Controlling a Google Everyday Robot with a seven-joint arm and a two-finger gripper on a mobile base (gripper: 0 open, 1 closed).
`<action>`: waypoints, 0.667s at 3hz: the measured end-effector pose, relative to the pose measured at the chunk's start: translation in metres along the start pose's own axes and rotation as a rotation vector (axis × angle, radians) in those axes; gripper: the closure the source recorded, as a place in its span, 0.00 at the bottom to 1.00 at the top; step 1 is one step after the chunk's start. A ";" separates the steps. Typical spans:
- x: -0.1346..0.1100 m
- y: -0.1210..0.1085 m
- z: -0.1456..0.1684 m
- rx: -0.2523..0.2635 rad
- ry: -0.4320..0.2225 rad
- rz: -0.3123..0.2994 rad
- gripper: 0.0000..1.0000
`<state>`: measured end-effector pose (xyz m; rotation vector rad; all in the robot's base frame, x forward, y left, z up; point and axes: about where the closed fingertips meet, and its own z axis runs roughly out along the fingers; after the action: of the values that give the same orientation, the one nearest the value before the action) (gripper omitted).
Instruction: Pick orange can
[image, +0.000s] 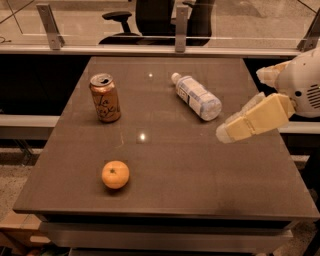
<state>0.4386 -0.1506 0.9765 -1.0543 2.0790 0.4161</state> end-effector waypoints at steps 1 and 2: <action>0.002 0.003 -0.004 0.013 0.030 -0.011 0.00; 0.000 0.013 0.003 0.047 0.025 -0.030 0.00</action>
Offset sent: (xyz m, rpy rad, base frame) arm -0.0056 0.0222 -0.0119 -0.0656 -0.0891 -0.0633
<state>0.4295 -0.1404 0.9741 -1.0667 2.0824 0.3390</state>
